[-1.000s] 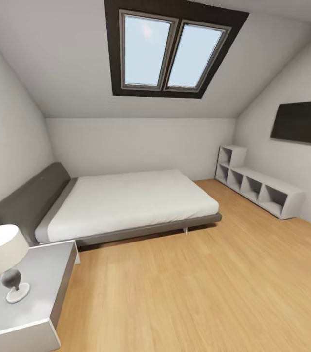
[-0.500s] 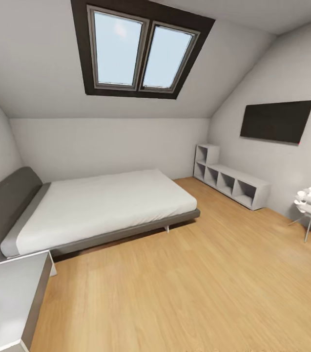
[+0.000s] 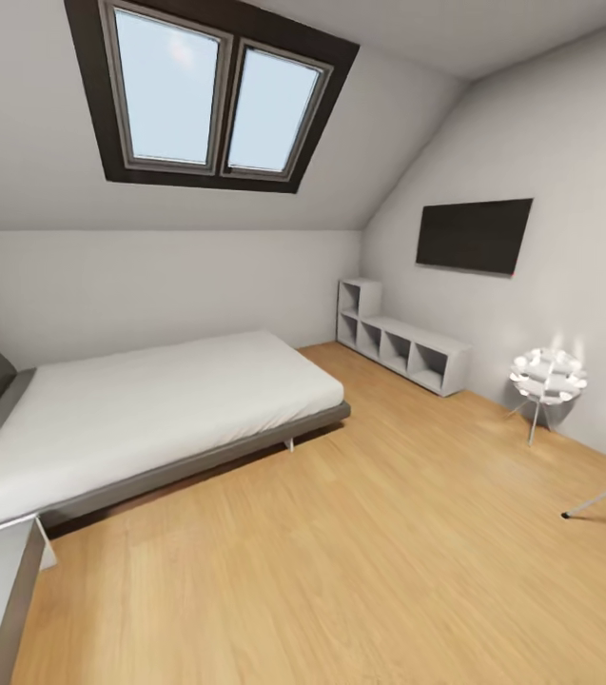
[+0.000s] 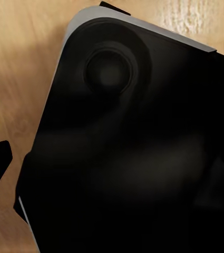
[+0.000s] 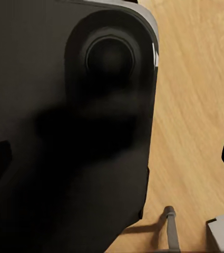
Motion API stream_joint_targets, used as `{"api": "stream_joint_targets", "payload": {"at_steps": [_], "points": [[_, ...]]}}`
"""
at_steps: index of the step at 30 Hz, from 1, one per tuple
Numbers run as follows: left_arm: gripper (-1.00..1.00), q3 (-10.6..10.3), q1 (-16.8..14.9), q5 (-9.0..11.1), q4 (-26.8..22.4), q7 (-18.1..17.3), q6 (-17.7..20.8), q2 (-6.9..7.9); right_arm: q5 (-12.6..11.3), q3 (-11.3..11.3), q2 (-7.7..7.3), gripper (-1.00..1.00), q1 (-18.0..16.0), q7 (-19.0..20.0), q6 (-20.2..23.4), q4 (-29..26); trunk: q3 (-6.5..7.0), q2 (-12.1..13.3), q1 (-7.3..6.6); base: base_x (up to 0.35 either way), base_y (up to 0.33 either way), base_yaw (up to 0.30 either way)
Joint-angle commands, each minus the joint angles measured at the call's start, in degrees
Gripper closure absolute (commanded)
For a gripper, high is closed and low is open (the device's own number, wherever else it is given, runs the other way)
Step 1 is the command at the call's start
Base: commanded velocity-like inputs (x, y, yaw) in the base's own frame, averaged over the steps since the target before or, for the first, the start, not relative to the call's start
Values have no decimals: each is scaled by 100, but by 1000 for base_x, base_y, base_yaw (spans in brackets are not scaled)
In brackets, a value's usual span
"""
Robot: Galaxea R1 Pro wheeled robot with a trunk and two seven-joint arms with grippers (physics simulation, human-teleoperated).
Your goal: Attach the digital camera to the camera tripod in the bedroom.
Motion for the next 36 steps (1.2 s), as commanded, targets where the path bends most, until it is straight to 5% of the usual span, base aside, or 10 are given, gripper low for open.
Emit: {"api": "stream_joint_targets", "payload": {"at_steps": [1, 36], "points": [[-100, 1, 2, 34, -7, 2, -4, -1, 28, -5, 0, -100, -1, 3, -8, -4, -5, -2, 0, 0, 0, -296], [-100, -1, 2, 62, -7, -5, -7, -3, -14, -30, -68, -100, -1, 4, -114, -179, -5, -2, 0, 0, 0, -296]]}}
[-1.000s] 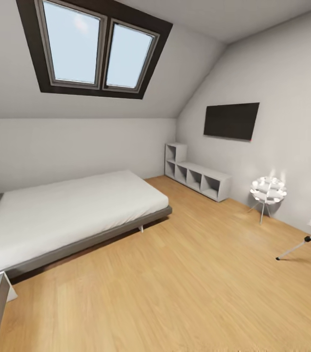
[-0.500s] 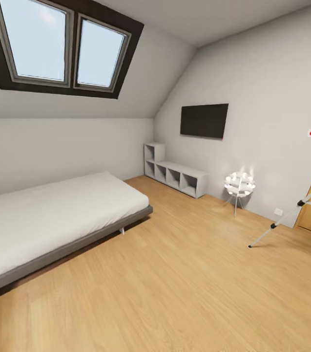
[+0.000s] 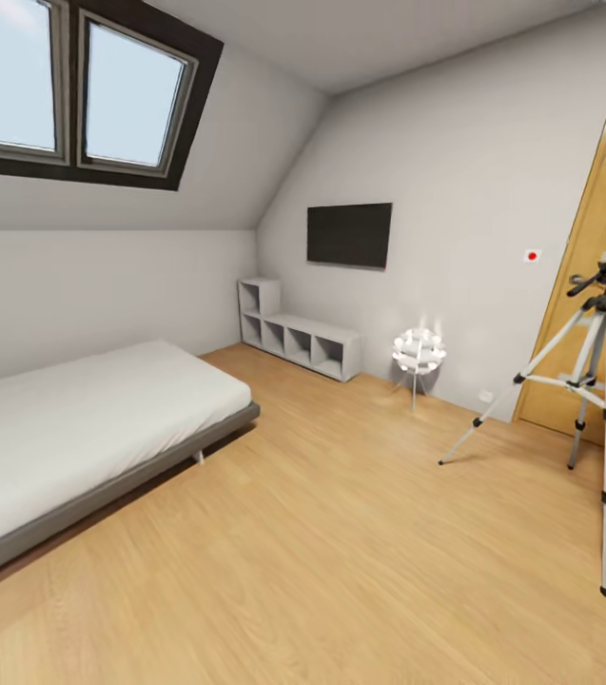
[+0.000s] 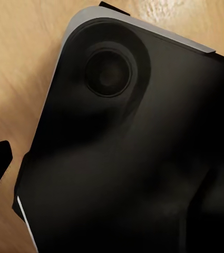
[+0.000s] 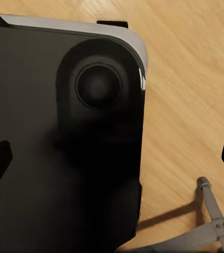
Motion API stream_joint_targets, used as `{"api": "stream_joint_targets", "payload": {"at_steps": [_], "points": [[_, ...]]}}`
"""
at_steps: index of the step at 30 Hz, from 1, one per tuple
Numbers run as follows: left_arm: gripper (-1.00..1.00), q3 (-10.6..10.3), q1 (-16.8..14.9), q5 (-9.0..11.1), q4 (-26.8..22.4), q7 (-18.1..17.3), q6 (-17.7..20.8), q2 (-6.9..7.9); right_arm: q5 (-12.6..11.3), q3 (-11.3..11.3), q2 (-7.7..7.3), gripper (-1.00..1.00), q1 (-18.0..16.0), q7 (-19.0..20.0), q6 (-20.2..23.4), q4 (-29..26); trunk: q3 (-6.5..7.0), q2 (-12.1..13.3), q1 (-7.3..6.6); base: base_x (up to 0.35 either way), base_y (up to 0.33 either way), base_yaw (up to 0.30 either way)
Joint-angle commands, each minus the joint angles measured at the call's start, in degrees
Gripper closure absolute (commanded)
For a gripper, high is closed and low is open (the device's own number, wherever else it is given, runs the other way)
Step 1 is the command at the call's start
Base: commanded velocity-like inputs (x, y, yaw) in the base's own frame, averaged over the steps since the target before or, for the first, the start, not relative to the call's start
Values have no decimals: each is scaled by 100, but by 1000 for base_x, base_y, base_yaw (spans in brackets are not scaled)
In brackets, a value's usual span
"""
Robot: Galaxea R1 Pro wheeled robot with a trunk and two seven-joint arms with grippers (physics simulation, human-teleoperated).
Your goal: Attach the digital camera to the camera tripod in the bedroom.
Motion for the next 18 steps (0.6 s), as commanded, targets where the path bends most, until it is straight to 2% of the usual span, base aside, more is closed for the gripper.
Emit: {"api": "stream_joint_targets", "payload": {"at_steps": [1, 6, 12, 18], "points": [[-100, 1, 2, 30, -7, 1, -3, -1, 26, -6, -2, -100, -1, 3, -12, -3, -5, -2, 0, 0, 0, -296], [-100, -3, 2, 31, -7, 0, -3, -1, 38, 3, -6, -100, -1, 3, -12, -2, -5, -2, 0, 0, 32, -296], [-100, -10, 2, 26, -7, -1, -3, -1, 54, 24, -7, -100, -1, 6, -8, -2, -5, -2, 0, 0, 119, -281], [-100, -43, 2, 19, -7, -1, -3, -1, 75, 37, -14, -100, -1, 0, 4, -1, -5, -2, 0, 0, 230, -113]]}}
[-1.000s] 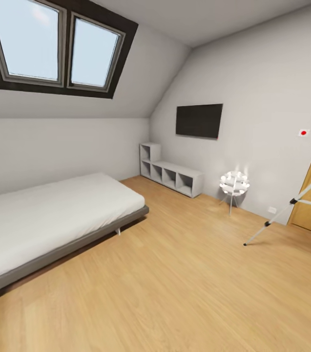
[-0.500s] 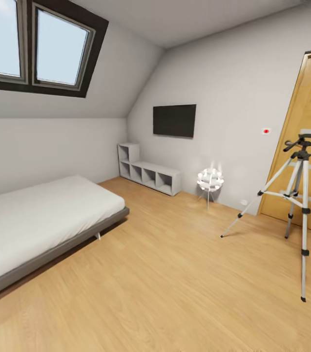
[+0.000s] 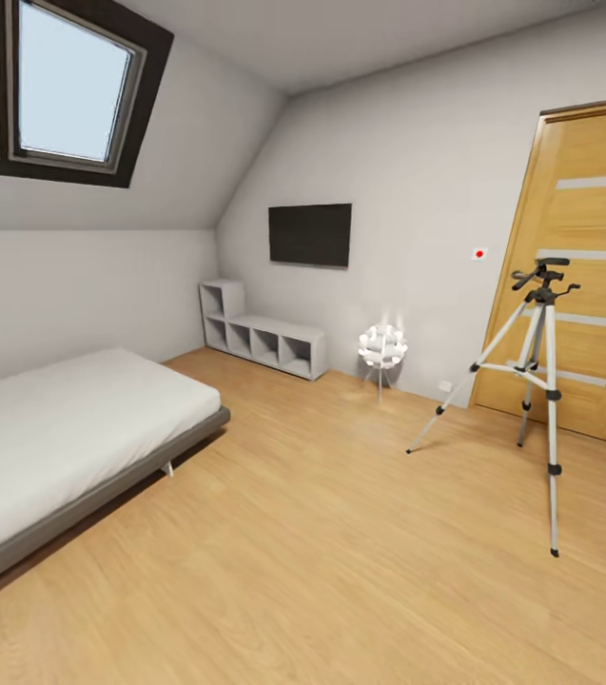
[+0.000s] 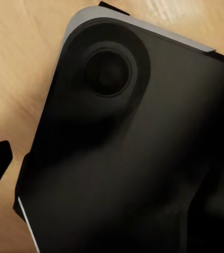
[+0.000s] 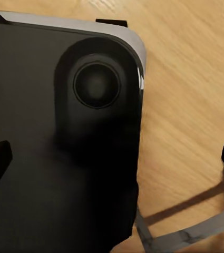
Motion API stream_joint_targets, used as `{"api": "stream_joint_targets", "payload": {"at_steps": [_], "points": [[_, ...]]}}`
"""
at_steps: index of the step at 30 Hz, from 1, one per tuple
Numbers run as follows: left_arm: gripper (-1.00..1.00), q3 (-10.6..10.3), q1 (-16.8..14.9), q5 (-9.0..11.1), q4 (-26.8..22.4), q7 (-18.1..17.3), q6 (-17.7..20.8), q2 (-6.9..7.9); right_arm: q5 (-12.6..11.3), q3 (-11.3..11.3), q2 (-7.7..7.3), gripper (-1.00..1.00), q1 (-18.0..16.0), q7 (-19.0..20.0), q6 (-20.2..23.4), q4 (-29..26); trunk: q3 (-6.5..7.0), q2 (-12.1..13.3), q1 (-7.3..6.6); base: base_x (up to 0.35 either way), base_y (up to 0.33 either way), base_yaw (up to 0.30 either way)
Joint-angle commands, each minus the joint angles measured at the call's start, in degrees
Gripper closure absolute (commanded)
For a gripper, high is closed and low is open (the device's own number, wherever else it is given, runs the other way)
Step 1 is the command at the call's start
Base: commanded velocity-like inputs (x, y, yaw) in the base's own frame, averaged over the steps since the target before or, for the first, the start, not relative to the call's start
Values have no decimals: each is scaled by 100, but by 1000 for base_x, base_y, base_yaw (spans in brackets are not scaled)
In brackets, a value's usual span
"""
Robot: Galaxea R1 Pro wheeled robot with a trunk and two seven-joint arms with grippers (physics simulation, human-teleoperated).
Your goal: Attach the digital camera to the camera tripod in the bedroom.
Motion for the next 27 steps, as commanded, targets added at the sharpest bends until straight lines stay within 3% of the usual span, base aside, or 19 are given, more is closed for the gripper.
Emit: {"api": "stream_joint_targets", "payload": {"at_steps": [1, 21, 27], "points": [[-100, -7, 2, 27, -7, 1, -3, -1, 33, 1, -3, -100, -1, 1, -13, -1, -4, -2, 0, 0, 289, -39], [-100, -24, 2, 6, -7, 1, -3, -10, 56, 29, -17, -100, -1, -30, -17, -5, -4, -2, 0, 0, 316, -7], [-100, -29, 2, -7, -7, 1, -1, -10, 43, 20, -3, -100, -1, -46, -26, -4, -4, -2, 0, 0, 148, 0]]}}
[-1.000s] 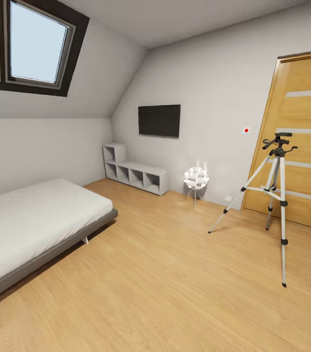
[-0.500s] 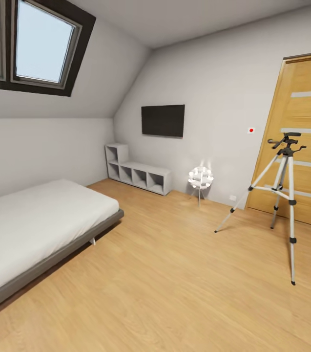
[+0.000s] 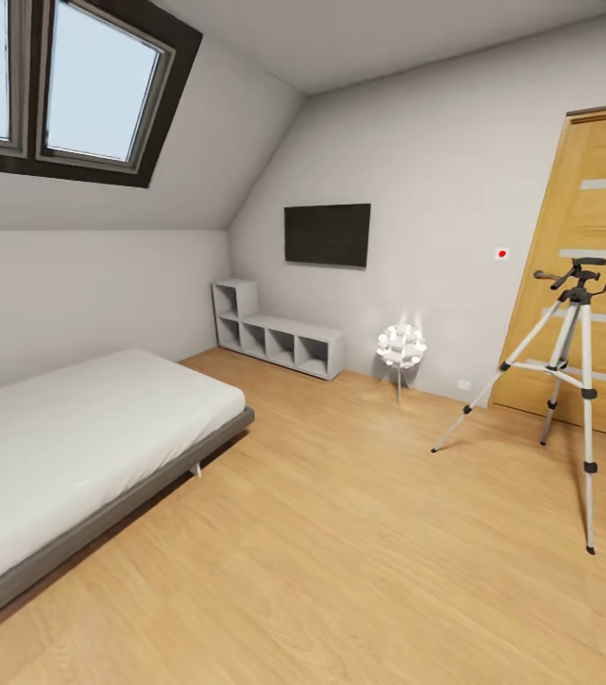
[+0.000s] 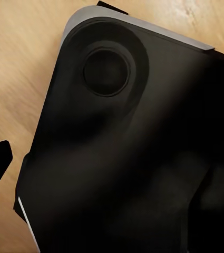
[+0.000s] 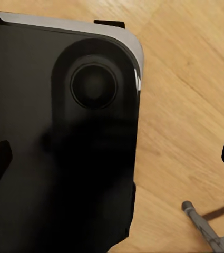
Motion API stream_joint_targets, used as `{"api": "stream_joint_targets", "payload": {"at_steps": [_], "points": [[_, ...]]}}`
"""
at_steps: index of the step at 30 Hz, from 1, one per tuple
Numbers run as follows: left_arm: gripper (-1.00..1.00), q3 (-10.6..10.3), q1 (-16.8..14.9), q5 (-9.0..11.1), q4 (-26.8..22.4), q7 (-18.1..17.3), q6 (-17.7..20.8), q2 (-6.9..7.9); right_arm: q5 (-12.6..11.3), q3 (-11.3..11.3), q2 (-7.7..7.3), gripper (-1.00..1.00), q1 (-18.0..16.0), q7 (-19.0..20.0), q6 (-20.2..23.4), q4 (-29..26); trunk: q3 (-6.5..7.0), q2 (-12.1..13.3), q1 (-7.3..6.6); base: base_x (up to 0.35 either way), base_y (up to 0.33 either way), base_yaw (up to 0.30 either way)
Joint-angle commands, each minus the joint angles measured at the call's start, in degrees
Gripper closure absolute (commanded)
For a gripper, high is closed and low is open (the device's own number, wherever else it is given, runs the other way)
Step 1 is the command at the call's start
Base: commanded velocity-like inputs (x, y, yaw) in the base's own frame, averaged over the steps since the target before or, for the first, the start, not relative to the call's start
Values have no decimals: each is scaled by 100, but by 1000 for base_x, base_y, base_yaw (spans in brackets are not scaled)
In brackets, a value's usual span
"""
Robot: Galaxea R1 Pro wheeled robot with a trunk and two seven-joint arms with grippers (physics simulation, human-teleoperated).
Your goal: Attach the digital camera to the camera tripod in the bedroom.
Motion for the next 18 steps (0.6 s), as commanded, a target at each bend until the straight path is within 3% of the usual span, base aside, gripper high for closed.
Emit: {"api": "stream_joint_targets", "payload": {"at_steps": [1, 7, 18], "points": [[-100, -5, 2, 30, -8, 1, -2, -1, 17, -16, 1, -100, -1, -3, -15, -1, -5, -3, 0, 0, 30, 0], [-100, -12, 2, 27, -4, 1, 2, -1, -19, -50, 12, -100, -1, -11, -9, 5, 0, -3, 0, 0, 15, -61], [-100, -15, 2, 26, -6, -14, -4, -1, -35, -62, 8, -100, -1, -14, -16, 4, 27, -3, 0, -61, 3, -219]]}}
